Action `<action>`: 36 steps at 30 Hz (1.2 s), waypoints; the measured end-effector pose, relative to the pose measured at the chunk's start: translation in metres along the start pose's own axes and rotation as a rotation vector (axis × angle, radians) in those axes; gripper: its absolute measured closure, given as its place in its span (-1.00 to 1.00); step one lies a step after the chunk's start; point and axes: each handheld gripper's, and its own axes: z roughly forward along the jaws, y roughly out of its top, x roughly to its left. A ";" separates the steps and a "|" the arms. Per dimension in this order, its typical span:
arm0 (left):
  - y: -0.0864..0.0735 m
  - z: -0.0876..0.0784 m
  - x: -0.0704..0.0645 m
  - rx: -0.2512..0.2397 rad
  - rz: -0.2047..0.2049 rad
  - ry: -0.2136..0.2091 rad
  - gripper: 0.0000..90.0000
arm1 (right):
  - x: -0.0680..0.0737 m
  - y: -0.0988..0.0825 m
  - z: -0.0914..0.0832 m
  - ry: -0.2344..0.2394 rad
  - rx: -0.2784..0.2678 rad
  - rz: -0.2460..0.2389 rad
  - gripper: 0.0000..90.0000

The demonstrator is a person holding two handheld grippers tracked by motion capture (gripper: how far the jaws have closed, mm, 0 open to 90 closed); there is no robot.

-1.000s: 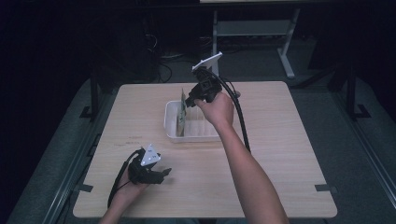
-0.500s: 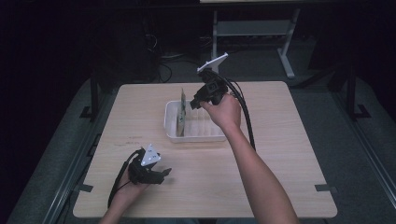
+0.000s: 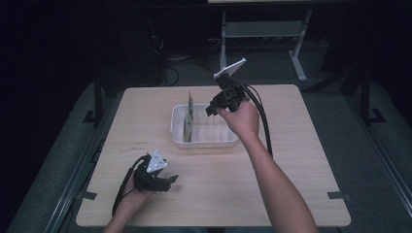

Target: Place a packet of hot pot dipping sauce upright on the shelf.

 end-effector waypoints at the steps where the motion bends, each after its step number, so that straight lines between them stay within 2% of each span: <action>1: 0.000 0.000 0.000 0.000 0.000 0.000 -0.36 | -0.001 -0.001 0.000 0.000 0.001 0.003 0.54; 17: 0.000 0.000 0.000 -0.002 -0.005 -0.001 -0.36 | -0.018 -0.015 -0.008 -0.008 -0.005 0.014 0.45; 36: 0.000 0.001 -0.001 -0.003 -0.004 0.001 -0.36 | -0.042 -0.045 -0.012 -0.026 -0.002 0.026 0.32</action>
